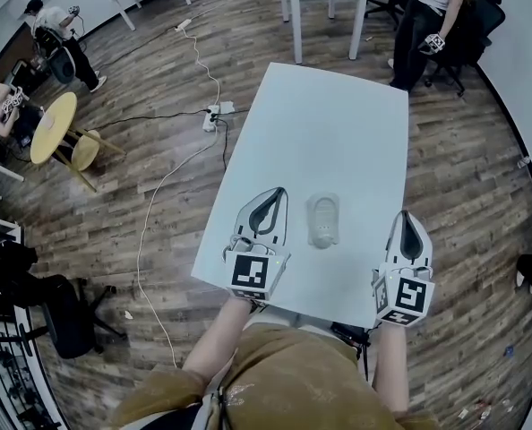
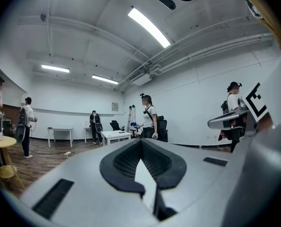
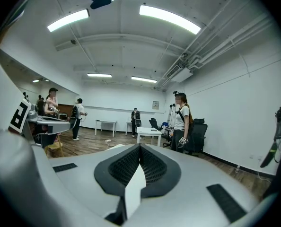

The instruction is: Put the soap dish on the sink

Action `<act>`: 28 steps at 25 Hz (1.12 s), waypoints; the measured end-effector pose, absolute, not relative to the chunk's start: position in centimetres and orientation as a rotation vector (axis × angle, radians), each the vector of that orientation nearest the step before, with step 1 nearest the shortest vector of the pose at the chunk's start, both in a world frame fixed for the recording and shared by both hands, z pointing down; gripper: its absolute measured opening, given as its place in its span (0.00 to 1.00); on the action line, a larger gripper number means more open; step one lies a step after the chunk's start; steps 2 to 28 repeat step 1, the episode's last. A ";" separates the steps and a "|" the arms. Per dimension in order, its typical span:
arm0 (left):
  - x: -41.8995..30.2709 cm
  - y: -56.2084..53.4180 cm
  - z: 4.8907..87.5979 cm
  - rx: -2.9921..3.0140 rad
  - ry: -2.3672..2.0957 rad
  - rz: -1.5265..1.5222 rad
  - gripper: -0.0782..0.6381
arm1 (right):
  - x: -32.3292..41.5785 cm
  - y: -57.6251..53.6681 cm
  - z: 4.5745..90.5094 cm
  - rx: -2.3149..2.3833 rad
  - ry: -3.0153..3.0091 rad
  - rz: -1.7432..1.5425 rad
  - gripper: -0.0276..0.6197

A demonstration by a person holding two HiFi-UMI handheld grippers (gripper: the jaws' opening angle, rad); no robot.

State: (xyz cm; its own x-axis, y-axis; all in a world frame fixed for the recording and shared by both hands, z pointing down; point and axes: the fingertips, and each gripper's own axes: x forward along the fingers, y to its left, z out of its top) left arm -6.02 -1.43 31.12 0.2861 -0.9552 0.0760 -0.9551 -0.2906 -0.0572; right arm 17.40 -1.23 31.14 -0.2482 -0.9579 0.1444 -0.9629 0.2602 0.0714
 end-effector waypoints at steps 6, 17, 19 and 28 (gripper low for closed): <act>-5.8 -1.4 31.1 -2.520 1.868 -0.148 0.12 | 17.5 -1.3 31.2 1.817 -2.364 0.046 0.05; -5.8 -1.4 31.1 -2.520 1.868 -0.148 0.12 | 17.5 -1.3 31.2 1.817 -2.364 0.046 0.05; -5.8 -1.4 31.1 -2.520 1.868 -0.148 0.12 | 17.5 -1.3 31.2 1.817 -2.364 0.046 0.05; -5.8 -1.4 31.1 -2.520 1.868 -0.148 0.12 | 17.5 -1.3 31.2 1.817 -2.364 0.046 0.05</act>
